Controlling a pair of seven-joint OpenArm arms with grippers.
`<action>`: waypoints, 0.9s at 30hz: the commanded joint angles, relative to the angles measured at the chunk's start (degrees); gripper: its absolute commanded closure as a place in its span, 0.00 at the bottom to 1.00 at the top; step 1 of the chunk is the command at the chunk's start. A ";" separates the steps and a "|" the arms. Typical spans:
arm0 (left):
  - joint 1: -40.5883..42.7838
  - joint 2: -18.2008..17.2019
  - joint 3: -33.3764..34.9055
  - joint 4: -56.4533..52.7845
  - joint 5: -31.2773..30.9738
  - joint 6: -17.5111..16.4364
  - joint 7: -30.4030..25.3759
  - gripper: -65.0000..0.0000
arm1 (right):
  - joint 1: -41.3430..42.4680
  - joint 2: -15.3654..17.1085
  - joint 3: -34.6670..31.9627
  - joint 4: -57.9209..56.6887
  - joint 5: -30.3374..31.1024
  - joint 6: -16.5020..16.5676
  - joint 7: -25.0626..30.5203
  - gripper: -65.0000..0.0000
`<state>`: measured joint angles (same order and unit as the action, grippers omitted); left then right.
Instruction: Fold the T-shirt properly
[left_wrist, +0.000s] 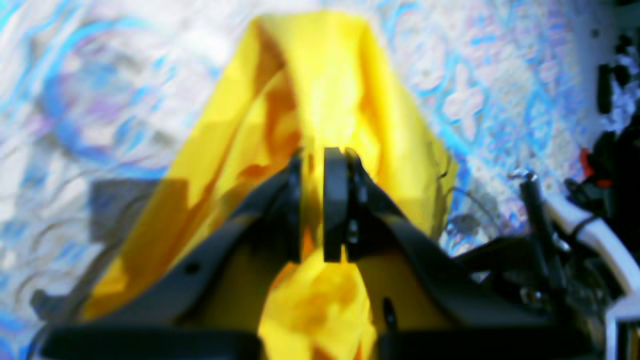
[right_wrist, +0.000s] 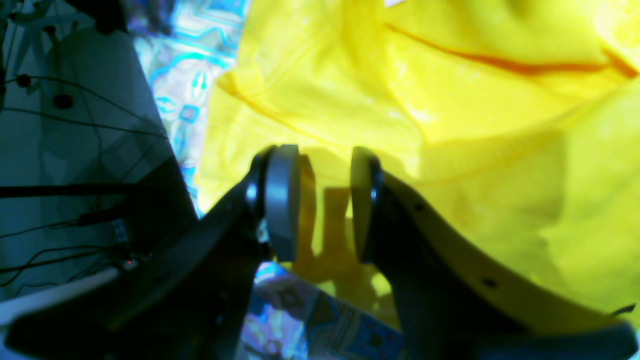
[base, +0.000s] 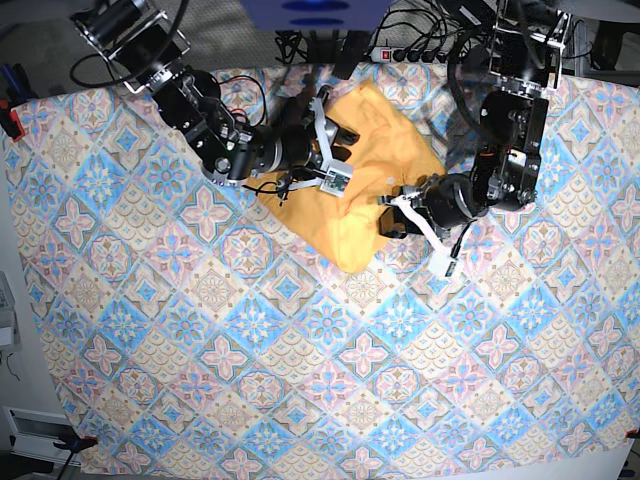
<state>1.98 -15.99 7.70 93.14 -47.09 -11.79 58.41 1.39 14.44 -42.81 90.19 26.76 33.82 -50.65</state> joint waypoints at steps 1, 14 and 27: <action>0.00 -0.14 -1.77 2.64 -1.13 -0.30 -0.08 0.93 | 0.77 0.03 0.30 0.84 0.80 0.24 1.11 0.73; 3.52 0.30 -6.17 3.52 -0.69 -0.65 1.50 0.93 | 0.85 0.03 0.21 0.84 0.80 0.24 1.11 0.73; -4.84 2.41 1.31 -6.95 -0.78 -0.56 -2.02 0.48 | 0.77 0.03 0.21 0.84 0.80 0.24 1.11 0.73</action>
<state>-2.28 -13.04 9.30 85.62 -47.18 -12.12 57.10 1.30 14.44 -42.76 90.19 26.83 33.82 -50.57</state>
